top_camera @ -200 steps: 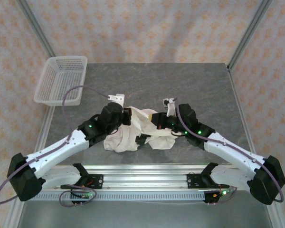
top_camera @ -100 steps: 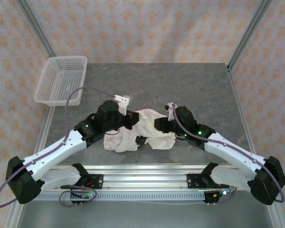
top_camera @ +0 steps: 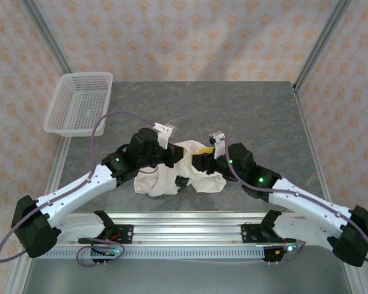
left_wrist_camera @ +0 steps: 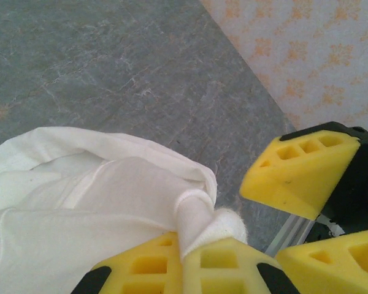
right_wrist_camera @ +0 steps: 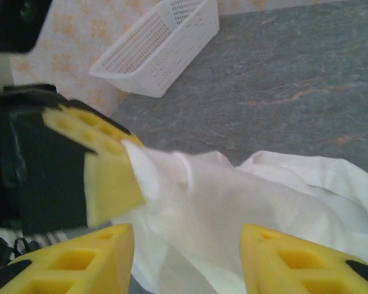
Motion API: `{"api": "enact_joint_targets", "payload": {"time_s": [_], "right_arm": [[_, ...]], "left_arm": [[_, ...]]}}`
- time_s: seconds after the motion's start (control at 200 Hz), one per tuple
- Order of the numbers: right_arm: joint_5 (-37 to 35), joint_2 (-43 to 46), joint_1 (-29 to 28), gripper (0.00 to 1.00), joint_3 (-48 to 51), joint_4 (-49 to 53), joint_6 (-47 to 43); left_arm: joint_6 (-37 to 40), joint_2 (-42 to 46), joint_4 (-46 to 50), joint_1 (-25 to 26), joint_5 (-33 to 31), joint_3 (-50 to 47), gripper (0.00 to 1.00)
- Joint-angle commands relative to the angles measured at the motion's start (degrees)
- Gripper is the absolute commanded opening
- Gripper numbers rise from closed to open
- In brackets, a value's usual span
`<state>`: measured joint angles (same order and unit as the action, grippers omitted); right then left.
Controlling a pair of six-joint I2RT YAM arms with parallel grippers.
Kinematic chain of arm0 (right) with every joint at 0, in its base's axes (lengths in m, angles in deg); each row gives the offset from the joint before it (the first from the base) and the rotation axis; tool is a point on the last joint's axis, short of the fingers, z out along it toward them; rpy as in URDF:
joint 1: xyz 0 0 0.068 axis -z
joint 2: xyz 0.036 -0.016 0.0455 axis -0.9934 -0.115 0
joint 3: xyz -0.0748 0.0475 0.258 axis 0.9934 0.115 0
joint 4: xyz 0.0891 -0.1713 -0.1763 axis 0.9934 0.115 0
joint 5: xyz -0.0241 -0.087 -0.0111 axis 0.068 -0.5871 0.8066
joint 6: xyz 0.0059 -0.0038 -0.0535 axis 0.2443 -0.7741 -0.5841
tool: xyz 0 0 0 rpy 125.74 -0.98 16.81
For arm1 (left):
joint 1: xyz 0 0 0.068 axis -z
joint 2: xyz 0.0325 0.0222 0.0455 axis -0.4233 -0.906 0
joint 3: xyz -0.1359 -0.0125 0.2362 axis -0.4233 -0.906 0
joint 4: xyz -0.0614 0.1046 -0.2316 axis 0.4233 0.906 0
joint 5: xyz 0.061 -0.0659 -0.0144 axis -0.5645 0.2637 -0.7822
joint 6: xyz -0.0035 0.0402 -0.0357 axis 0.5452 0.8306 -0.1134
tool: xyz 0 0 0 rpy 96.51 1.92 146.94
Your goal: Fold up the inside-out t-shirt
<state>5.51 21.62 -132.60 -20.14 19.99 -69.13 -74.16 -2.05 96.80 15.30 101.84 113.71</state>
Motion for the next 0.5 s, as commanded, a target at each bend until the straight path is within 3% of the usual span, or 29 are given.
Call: {"api": "enact_joint_targets", "payload": {"time_s": [0.0,0.15,0.38,0.445,0.49], "right_arm": [[3.4,-2.9,-0.2,0.43,-3.9,-4.7,7.9],[6.6,-5.6,-0.3,0.36,-4.8,-4.9,10.3],[2.0,-5.2,-0.2,0.0,-4.9,0.3,8.4],[-0.4,-4.4,-0.1,0.0,-5.2,2.3,7.9],[-1.1,-3.3,0.2,0.0,-5.2,3.0,7.6]], "left_arm": [[0.1,0.0,-1.5,-0.6,0.4,1.9,0.0],[0.2,0.0,-1.3,-0.6,-0.1,2.0,0.0],[0.0,1.0,-1.5,-0.6,-1.1,1.7,0.0],[0.5,2.0,-1.6,-0.6,-2.3,1.0,0.08],[0.7,3.5,-1.1,-0.6,-4.5,0.4,0.2]]}}
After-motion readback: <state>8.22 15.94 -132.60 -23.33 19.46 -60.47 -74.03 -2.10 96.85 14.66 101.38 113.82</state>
